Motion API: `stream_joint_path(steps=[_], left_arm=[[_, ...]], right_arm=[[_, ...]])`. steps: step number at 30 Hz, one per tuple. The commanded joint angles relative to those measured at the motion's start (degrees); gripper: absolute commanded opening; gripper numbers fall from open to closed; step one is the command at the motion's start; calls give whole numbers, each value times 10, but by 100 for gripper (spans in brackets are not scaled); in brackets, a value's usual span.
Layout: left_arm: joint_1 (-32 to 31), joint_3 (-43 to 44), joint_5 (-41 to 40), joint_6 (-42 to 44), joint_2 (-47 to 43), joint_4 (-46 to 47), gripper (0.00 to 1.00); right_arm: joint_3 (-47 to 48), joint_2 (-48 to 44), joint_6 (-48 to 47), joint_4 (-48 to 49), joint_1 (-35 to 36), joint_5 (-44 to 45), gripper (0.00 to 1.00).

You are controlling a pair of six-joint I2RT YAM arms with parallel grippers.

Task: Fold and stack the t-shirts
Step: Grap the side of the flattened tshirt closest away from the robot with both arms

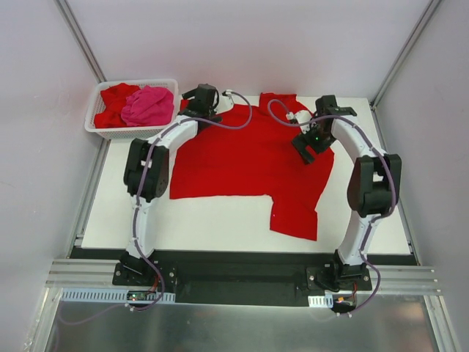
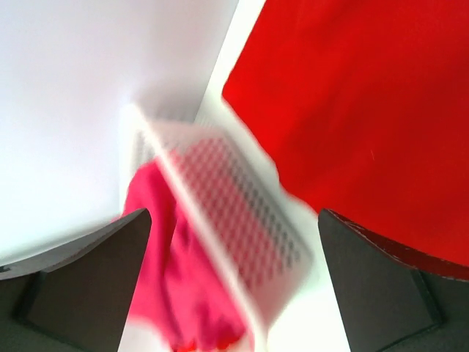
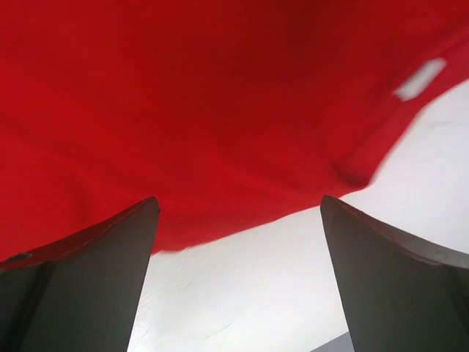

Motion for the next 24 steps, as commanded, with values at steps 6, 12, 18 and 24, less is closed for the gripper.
stream_joint_path(steps=[6, 12, 18, 24], left_arm=[[-26, -242, 1, -134, -265, -99, 99], [28, -335, 87, -234, -372, -229, 99], [55, -384, 108, -246, -430, -278, 99], [55, -412, 98, -220, -455, -286, 99]], right_arm=[[-241, -289, -95, -79, 61, -61, 87], [-357, -393, -142, -84, 92, -111, 73], [-442, -464, -224, -124, 121, -173, 76], [-449, -432, -256, -205, 131, -218, 89]])
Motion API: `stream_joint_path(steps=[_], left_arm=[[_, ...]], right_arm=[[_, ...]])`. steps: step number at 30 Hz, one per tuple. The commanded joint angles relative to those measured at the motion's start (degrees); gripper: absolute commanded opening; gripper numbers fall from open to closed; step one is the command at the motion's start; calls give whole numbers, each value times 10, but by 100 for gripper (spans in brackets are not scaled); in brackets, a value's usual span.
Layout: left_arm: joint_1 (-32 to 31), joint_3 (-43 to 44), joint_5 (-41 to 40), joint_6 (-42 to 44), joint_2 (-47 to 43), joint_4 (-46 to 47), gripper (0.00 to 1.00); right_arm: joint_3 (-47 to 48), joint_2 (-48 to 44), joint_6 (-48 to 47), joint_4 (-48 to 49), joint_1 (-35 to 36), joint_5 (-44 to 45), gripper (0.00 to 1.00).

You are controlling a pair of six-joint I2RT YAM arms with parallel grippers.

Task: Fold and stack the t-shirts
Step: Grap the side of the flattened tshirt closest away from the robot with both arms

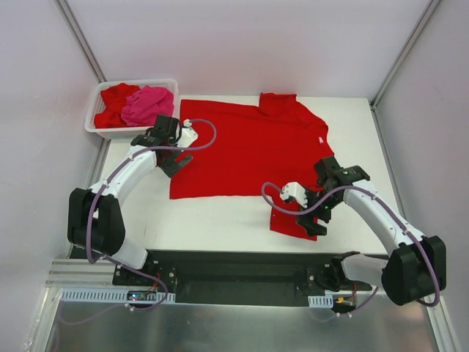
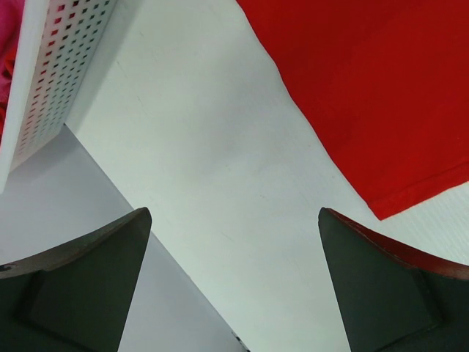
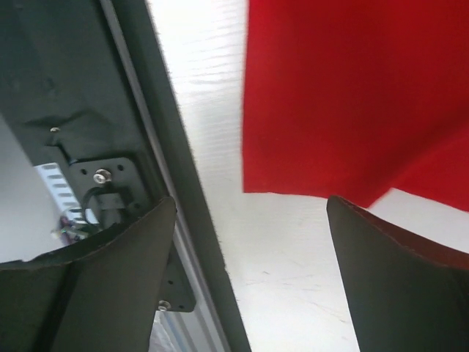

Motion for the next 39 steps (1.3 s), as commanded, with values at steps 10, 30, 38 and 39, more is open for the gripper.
stream_joint_path(steps=[10, 30, 38, 39], left_arm=[[-3, -9, 10, 19, -40, -31, 99], [-4, 10, 9, 28, -24, -33, 99], [-4, 9, 9, 33, -25, -32, 99], [-4, 9, 9, 35, -25, -31, 99]], right_arm=[[-23, 82, -66, -56, 17, -27, 98], [33, 265, -58, -65, 36, -23, 96], [34, 281, -65, -104, 63, -48, 96], [35, 281, -66, -112, 68, -49, 96]])
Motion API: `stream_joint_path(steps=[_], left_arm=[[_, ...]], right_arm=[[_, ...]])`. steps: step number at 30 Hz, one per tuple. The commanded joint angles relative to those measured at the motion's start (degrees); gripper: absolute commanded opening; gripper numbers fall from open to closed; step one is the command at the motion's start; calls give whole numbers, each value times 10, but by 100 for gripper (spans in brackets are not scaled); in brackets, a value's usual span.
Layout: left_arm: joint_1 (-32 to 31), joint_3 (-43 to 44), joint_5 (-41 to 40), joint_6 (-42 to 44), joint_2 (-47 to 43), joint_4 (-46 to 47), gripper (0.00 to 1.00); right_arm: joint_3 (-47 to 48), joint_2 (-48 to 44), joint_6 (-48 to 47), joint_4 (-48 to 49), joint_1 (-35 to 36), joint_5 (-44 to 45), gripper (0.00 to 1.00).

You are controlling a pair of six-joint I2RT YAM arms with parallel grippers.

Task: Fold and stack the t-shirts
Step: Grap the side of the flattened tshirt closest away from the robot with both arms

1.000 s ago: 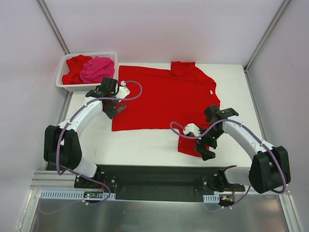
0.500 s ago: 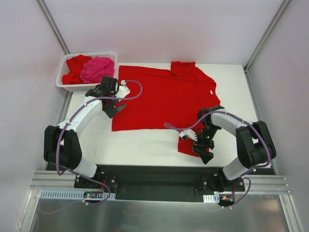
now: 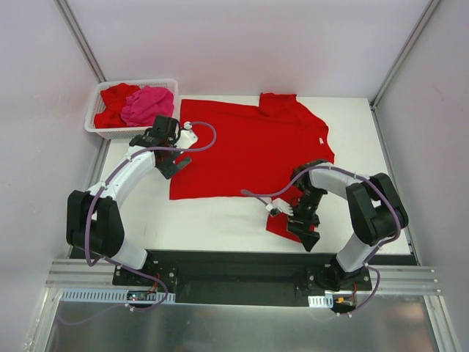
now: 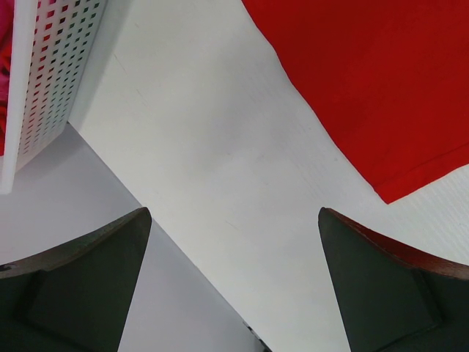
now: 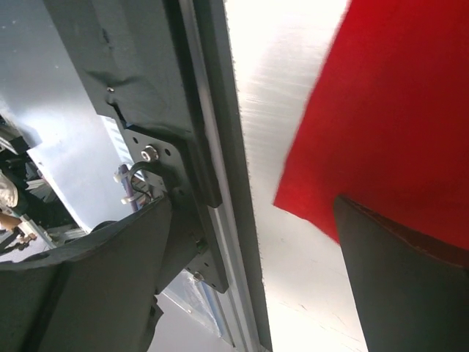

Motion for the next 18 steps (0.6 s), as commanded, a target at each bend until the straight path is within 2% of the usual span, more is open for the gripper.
stream_joint_path(steps=[1, 12, 15, 18], left_arm=[[-4, 12, 5, 9, -10, -8, 99], [-4, 10, 3, 18, -11, -9, 99], [-4, 13, 3, 20, -12, -8, 99], [-4, 14, 3, 19, -13, -8, 99]], right_arm=[[12, 5, -19, -54, 16, -36, 96], [46, -8, -28, -117, 22, -78, 96], [37, -41, 23, -65, 21, -39, 96], [3, -89, 29, -30, 22, 9, 96]])
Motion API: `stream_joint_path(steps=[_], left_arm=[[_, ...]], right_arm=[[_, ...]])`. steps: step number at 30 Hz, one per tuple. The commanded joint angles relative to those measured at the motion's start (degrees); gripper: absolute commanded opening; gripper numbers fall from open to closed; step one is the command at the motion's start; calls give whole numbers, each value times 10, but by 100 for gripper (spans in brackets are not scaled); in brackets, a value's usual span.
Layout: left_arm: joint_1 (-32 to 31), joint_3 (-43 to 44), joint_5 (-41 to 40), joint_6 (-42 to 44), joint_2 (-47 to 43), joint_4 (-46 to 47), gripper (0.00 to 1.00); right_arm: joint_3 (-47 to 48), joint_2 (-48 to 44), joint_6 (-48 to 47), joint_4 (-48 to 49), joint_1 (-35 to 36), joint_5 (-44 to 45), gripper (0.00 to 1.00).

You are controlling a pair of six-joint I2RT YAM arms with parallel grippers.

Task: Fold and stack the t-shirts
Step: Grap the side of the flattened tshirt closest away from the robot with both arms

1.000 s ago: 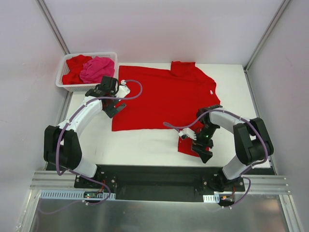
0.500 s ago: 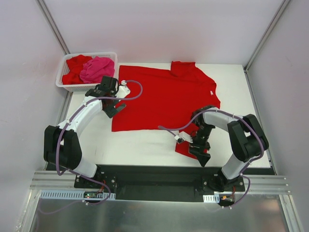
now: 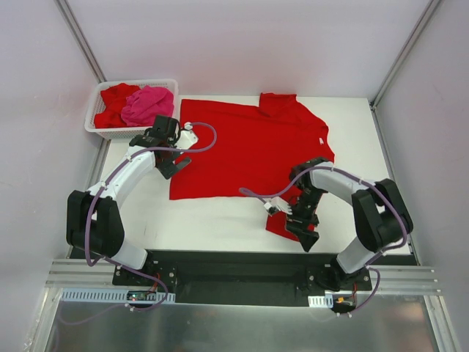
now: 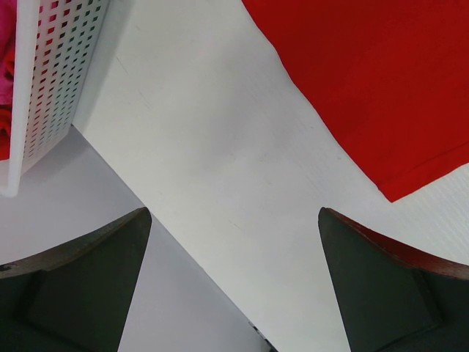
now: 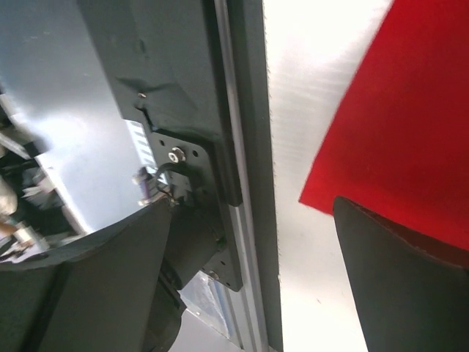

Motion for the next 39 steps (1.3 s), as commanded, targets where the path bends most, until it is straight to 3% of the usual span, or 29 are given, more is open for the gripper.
stream_joint_path(steps=[1, 13, 28, 35, 39], left_arm=[[-4, 14, 3, 8, -12, -8, 99], [-5, 6, -1, 8, -22, -8, 99], [-4, 3, -4, 9, -25, -7, 99], [-5, 11, -7, 17, -21, -8, 99], [-4, 10, -4, 20, -16, -8, 99]], right_arm=[[-30, -65, 16, 17, 0, 45, 96], [-62, 18, 11, 10, 0, 75, 96], [31, 84, -25, -91, 27, 23, 96], [35, 89, -9, -80, 53, -3, 96], [24, 36, 22, -41, 49, 21, 96]])
